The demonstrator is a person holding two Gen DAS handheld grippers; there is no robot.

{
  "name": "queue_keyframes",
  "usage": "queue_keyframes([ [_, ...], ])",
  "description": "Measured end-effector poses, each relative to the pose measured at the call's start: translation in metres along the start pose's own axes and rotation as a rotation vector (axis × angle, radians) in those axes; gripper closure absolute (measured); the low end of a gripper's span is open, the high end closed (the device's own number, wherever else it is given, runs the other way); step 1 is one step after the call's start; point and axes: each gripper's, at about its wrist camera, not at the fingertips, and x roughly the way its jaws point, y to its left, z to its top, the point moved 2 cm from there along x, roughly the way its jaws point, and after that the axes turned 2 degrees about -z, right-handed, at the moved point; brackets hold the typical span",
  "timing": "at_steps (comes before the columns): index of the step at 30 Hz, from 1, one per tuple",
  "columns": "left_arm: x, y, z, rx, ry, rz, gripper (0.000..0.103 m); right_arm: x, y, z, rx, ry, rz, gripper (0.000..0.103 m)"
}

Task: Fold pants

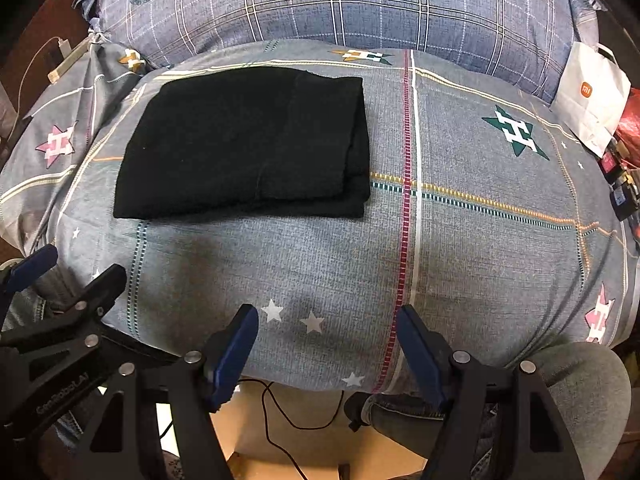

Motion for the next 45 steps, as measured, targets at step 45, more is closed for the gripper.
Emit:
queue_keyframes([
  [45, -0.049, 0.006, -0.014, -0.009, -0.068, -0.03, 0.014, -0.054, 0.004, -0.016, 0.017, -0.1, 0.022, 0.029],
])
